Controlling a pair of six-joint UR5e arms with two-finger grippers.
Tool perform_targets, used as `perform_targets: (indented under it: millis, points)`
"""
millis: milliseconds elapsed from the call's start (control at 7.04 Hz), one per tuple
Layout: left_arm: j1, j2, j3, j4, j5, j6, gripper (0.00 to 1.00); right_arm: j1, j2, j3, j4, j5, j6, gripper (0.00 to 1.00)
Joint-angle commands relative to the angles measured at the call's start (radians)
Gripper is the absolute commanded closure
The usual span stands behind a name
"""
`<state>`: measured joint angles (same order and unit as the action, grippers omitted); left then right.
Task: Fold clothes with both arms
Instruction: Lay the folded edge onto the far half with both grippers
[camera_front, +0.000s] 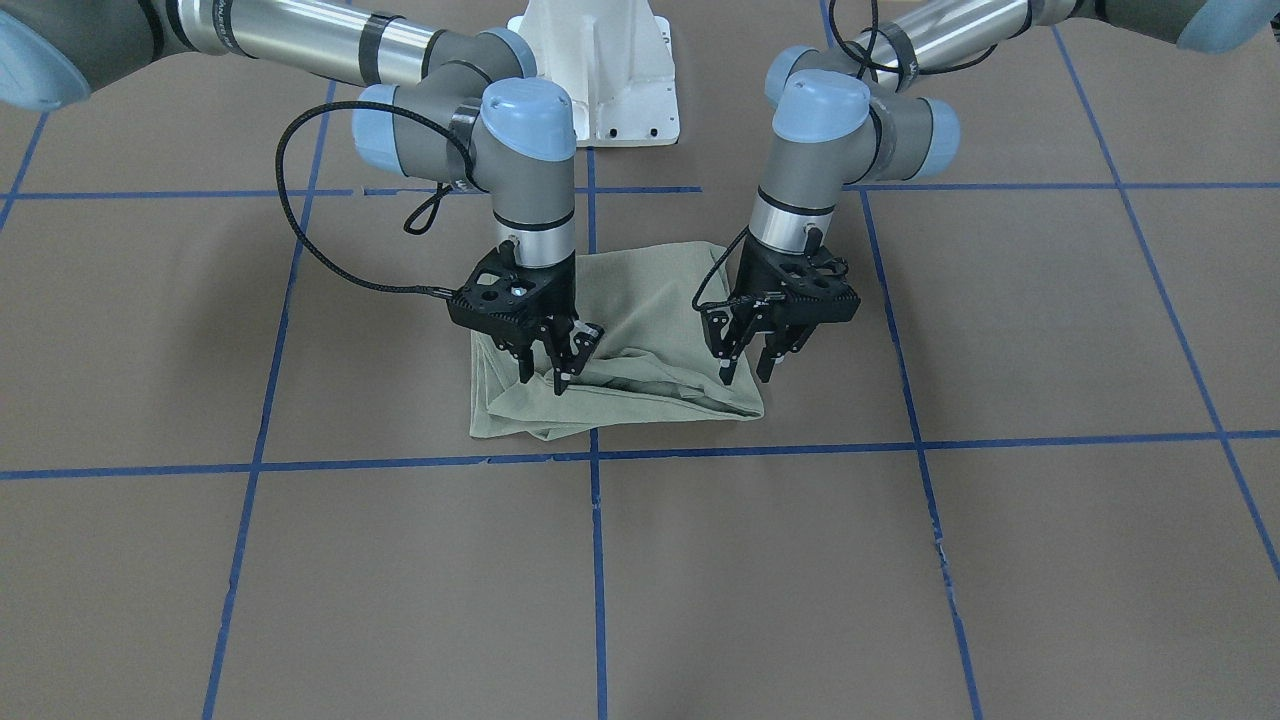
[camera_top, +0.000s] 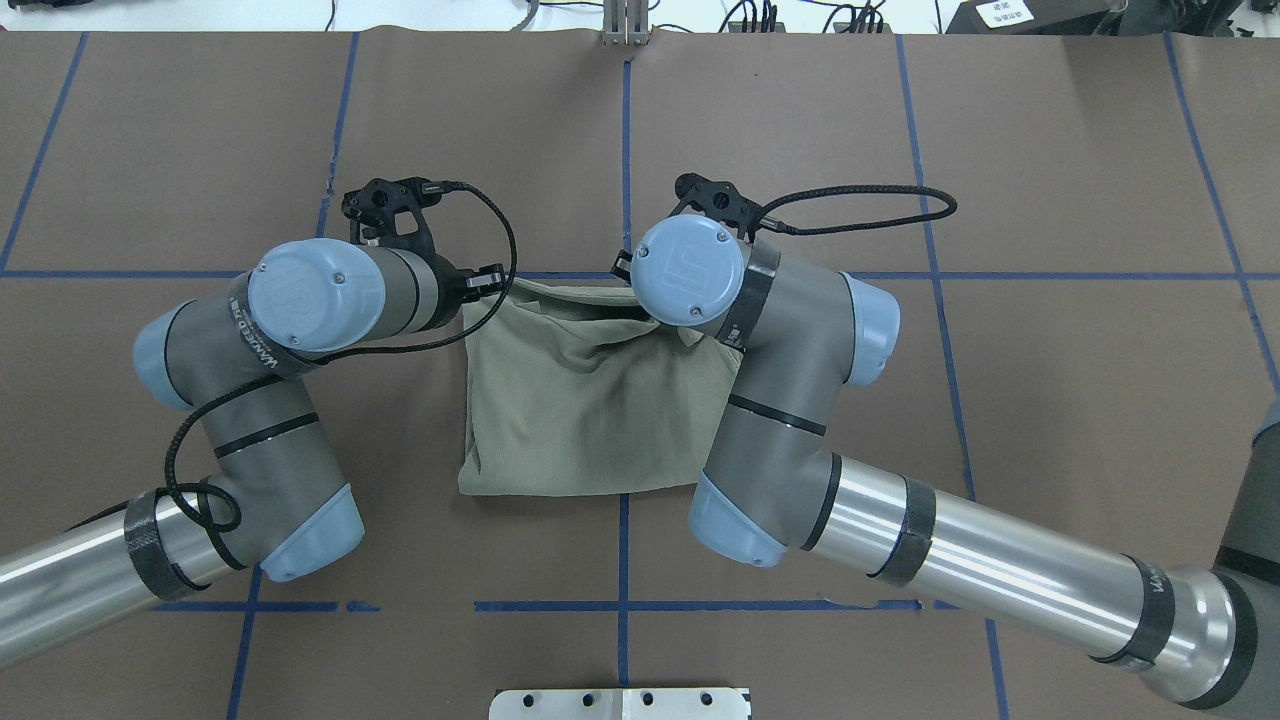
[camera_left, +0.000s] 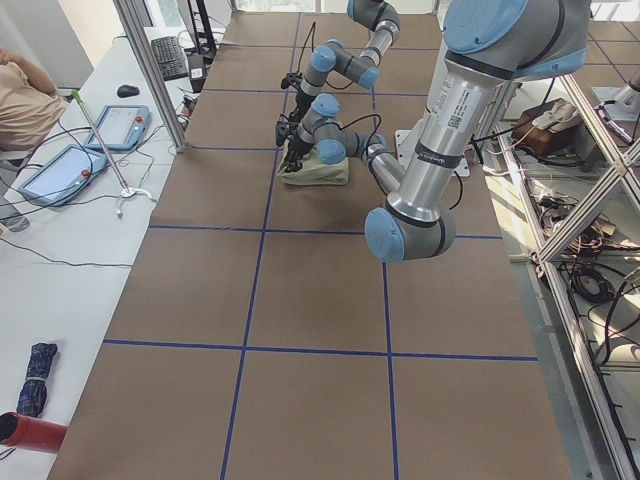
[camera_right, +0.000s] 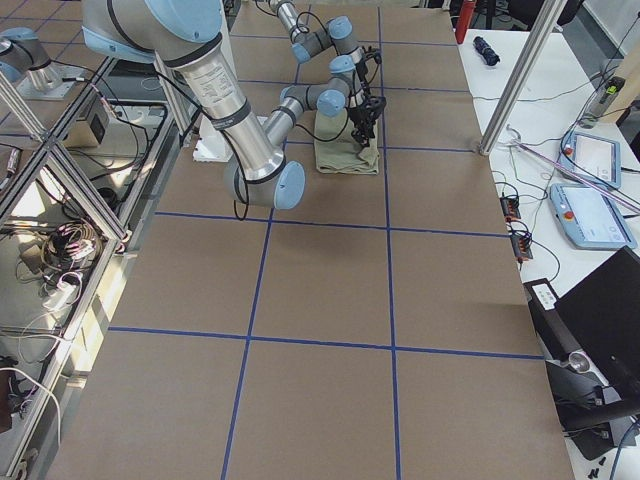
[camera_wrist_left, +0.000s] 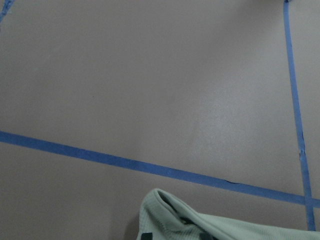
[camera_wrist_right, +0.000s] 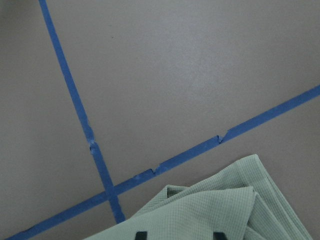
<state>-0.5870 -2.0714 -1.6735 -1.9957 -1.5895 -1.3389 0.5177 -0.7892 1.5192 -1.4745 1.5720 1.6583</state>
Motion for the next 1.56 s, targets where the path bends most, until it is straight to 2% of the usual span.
perform_targets:
  millis: [0,284,568,710,995,1421]
  points:
    - [-0.063,0.01,-0.006,-0.044,-0.146,0.111,0.0,0.012,0.015,0.024,-0.003,0.068,-0.044,0.0]
    - [-0.063,0.013,-0.005,-0.055,-0.145,0.11,0.0,-0.104,-0.004,0.024,-0.004,0.001,-0.054,0.0]
    - [-0.063,0.013,-0.005,-0.055,-0.145,0.109,0.0,-0.136,0.007,0.007,-0.097,-0.055,-0.2,0.0]
    - [-0.063,0.013,-0.005,-0.055,-0.145,0.106,0.0,-0.127,0.011,-0.023,-0.095,-0.075,-0.24,0.0]
    - [-0.063,0.013,-0.006,-0.055,-0.147,0.106,0.0,-0.07,0.043,-0.133,-0.089,-0.092,-0.291,0.0]
    - [-0.063,0.014,-0.008,-0.055,-0.148,0.099,0.0,0.107,0.091,-0.318,-0.064,-0.119,-0.467,0.0]
